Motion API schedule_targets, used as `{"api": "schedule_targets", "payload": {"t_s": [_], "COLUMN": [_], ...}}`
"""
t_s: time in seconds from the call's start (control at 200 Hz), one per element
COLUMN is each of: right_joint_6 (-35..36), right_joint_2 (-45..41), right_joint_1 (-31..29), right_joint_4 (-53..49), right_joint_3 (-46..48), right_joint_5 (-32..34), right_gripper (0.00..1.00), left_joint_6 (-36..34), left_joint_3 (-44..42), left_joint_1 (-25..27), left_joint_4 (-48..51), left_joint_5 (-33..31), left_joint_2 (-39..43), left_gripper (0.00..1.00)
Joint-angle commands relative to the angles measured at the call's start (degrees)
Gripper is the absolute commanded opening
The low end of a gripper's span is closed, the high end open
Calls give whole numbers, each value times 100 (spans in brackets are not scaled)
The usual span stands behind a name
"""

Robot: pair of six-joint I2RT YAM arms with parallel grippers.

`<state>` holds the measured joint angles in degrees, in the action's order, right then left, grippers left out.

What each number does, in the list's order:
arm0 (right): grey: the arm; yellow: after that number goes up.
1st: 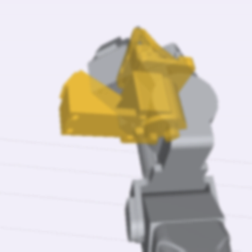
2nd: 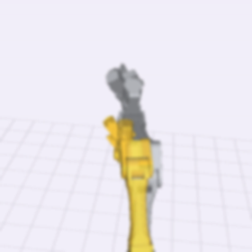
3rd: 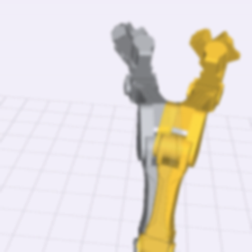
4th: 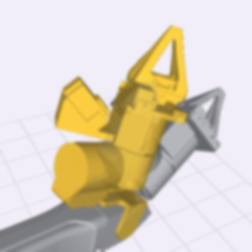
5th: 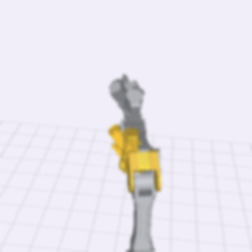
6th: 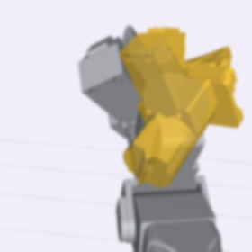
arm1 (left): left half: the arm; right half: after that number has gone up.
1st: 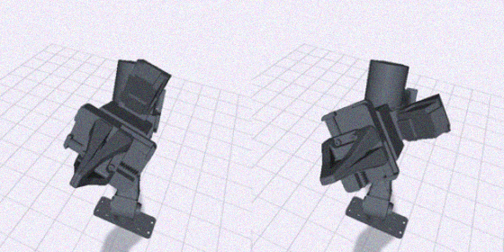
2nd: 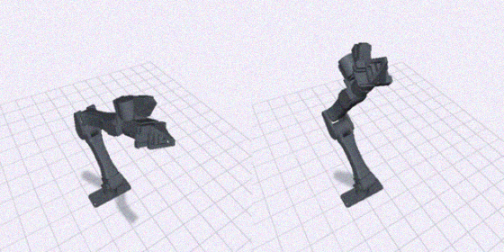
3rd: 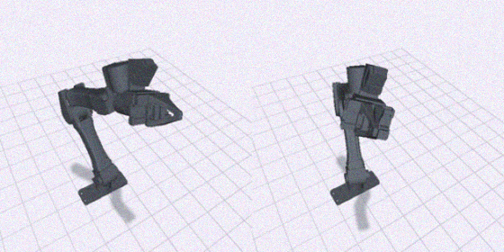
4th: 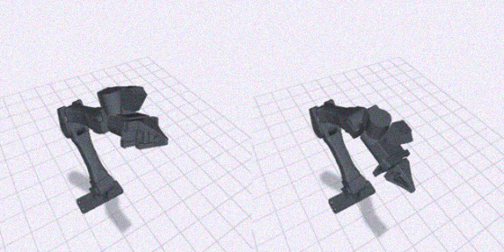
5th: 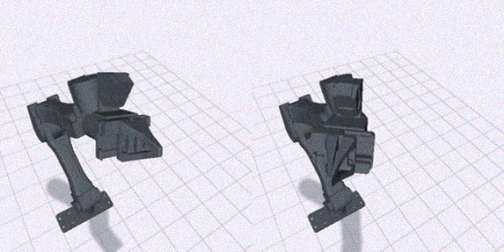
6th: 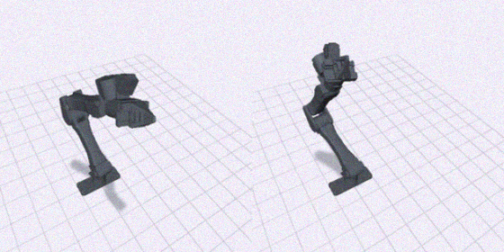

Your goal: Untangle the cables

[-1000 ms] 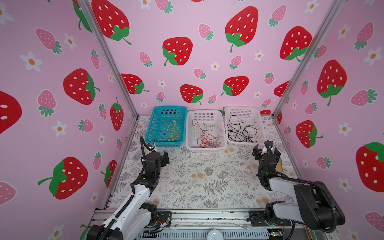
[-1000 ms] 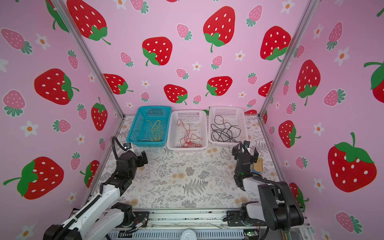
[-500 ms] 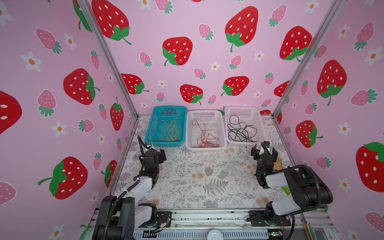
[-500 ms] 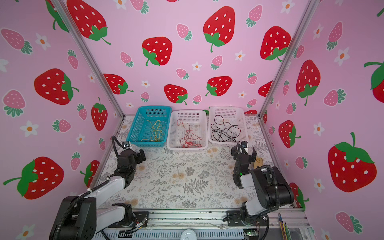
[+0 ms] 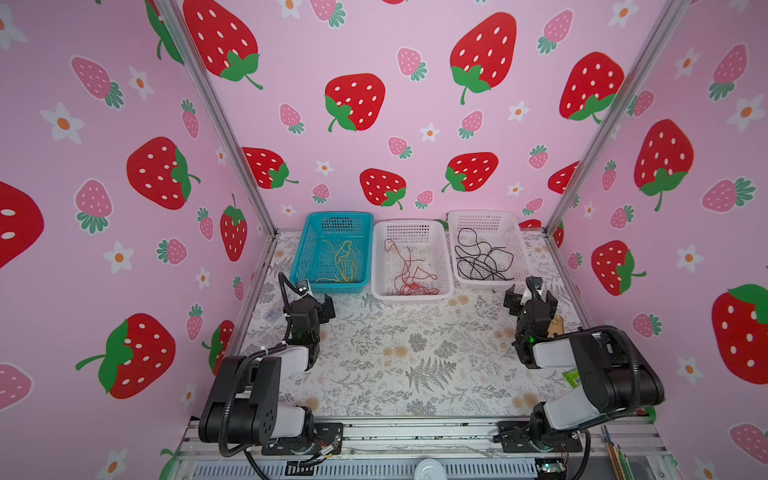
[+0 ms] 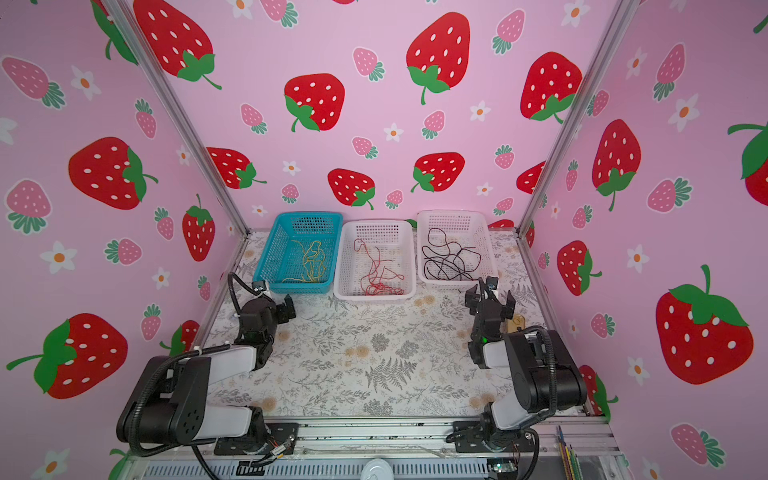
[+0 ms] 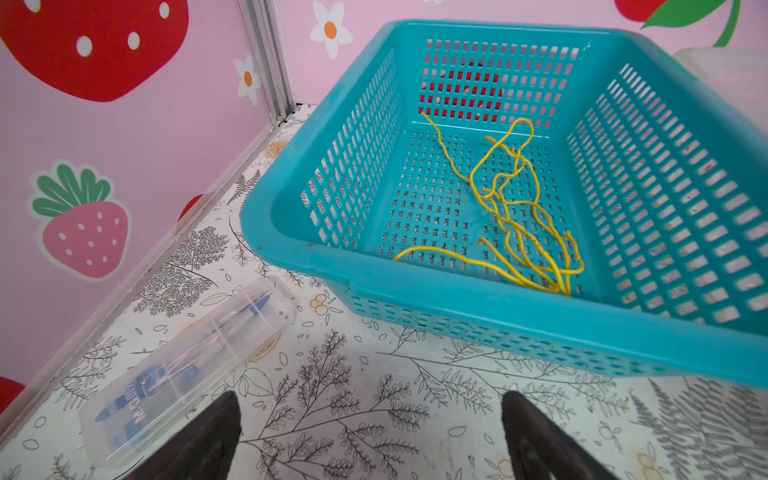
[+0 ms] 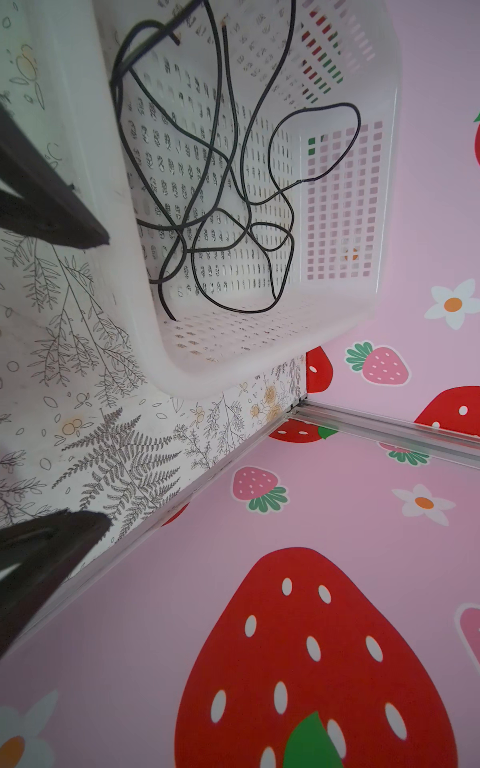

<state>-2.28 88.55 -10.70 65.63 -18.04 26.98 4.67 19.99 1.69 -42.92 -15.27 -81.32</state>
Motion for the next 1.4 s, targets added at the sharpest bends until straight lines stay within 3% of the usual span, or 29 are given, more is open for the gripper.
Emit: {"api": "schedule_targets", "payload": {"t_s": [0.0, 0.105, 0.18, 0.245, 0.3, 1.396], "right_joint_6": [-71, -2, 192, 92, 105, 85], "right_joint_2": [55, 33, 355, 139, 268, 189], "right_joint_1": [42, 67, 18, -6, 42, 46], "right_joint_4": [-38, 420, 1680, 827, 1148, 974], "right_joint_3": [-96, 190, 610, 392, 433, 416], "right_joint_5": [-120, -491, -482, -473, -477, -483], "right_gripper": [99, 99, 99, 99, 99, 99], "left_joint_6": [-37, -27, -10, -18, -15, -40], "left_joint_3": [59, 77, 298, 470, 481, 488], "left_joint_1": [-33, -30, -32, -40, -48, -12], "left_joint_4": [-697, -956, -585, -341, -291, -275], "left_joint_5": [155, 107, 121, 94, 159, 102], "left_joint_2": [-302, -619, -655, -727, -717, -723], "left_gripper": [99, 99, 99, 99, 99, 99]}}
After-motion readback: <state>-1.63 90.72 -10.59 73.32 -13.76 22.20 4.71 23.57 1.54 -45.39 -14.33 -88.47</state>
